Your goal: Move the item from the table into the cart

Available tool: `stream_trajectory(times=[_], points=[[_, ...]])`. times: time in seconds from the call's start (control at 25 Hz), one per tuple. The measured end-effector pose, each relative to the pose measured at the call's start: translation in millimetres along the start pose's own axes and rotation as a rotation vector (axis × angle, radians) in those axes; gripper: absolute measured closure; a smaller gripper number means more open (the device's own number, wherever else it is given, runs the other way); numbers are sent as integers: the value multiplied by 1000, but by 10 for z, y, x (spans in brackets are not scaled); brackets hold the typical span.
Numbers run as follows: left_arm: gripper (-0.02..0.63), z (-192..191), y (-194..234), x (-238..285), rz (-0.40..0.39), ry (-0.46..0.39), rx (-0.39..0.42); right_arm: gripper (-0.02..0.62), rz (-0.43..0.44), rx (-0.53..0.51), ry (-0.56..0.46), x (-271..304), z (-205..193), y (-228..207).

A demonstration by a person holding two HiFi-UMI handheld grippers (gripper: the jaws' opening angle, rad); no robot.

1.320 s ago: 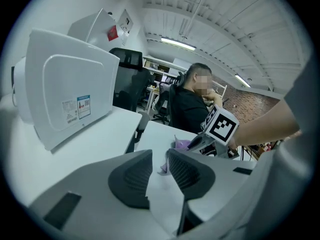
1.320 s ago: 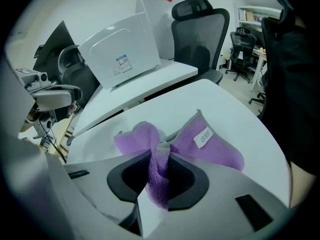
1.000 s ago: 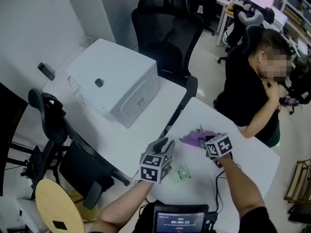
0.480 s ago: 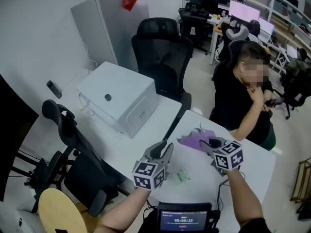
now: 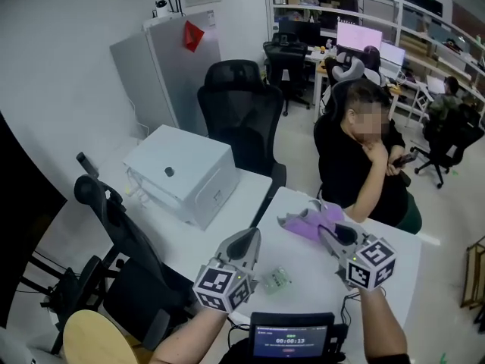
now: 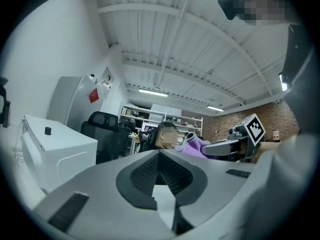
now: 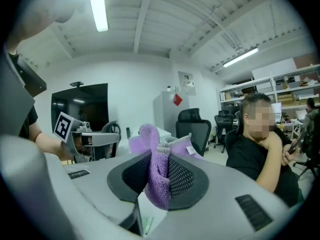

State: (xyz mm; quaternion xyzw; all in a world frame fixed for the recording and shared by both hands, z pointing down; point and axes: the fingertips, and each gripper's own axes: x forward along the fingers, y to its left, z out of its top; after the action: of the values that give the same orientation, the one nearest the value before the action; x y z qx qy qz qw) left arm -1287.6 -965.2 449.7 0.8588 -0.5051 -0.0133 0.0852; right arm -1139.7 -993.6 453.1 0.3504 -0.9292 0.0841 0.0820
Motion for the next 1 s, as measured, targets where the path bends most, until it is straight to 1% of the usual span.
stream_trajectory(times=[0.08, 0.16, 0.32, 0.36, 0.52, 0.6, 0.68, 0.8, 0.88, 1.0], points=[[604, 46, -132, -17, -18, -9, 4, 525, -28, 0, -56, -228, 123, 0], [604, 71, -254, 1, -42, -9, -9, 526, -54, 0, -92, -417, 199, -28], [604, 166, -647, 134, -110, -17, -63, 526, -114, -7, -149, -861, 277, -179], [604, 206, -785, 184, -129, -20, -58, 526, -131, -8, -163, -1001, 288, -223], [604, 252, -1376, 377, -196, -19, 56, 525, -210, -8, -204, -1641, 316, -380], [604, 253, -1632, 445, -243, -19, 63, 526, -269, -10, -221, -1931, 337, -441], [604, 262, -1870, 446, -310, -13, 62, 526, -337, -7, -232, -2176, 335, -431], [604, 200, -2165, 353, -421, -1, 86, 525, -452, 8, -254, -2533, 262, -297], [604, 127, -2273, 296, -493, 14, 87, 525, -534, 20, -274, -2735, 193, -183], [604, 9, -2476, 205, -594, 14, 88, 525, -647, 27, -268, -3062, 59, 9]])
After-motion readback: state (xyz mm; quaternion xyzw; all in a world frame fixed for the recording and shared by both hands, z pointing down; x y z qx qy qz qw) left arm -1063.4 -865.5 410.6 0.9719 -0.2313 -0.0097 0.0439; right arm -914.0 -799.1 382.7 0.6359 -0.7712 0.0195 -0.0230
